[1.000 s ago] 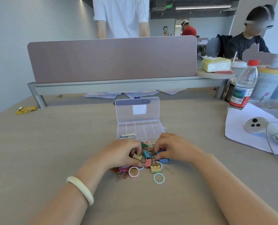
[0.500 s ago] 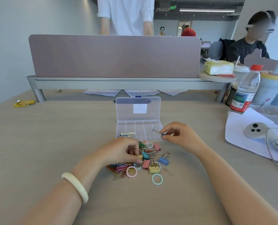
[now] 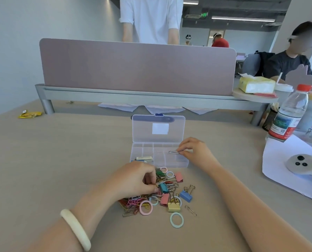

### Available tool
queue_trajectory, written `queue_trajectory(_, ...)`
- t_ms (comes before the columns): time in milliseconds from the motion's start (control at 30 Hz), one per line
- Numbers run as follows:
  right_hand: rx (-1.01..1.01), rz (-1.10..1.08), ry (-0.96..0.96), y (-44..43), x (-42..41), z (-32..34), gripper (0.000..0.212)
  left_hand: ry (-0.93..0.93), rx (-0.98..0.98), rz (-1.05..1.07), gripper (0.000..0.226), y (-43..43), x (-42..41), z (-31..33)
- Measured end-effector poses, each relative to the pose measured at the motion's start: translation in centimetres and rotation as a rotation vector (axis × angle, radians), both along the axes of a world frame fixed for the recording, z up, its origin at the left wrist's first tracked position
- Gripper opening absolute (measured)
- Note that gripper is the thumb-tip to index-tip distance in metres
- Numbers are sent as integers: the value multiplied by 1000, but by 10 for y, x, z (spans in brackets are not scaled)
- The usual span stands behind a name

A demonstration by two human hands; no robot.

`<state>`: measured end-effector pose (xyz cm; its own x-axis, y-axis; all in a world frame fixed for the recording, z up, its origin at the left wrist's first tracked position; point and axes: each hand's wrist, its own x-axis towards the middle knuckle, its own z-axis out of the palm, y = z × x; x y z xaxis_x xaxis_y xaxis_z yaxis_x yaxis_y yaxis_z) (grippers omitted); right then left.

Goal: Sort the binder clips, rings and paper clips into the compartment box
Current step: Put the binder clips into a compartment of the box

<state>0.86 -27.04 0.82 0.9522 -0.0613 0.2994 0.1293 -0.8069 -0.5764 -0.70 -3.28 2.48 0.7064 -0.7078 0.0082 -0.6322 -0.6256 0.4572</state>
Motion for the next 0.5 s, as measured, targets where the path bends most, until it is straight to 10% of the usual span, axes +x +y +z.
queue_trajectory(500,152,-9,33,1,-16,-16,27,205,-338,186,19,7,12,6)
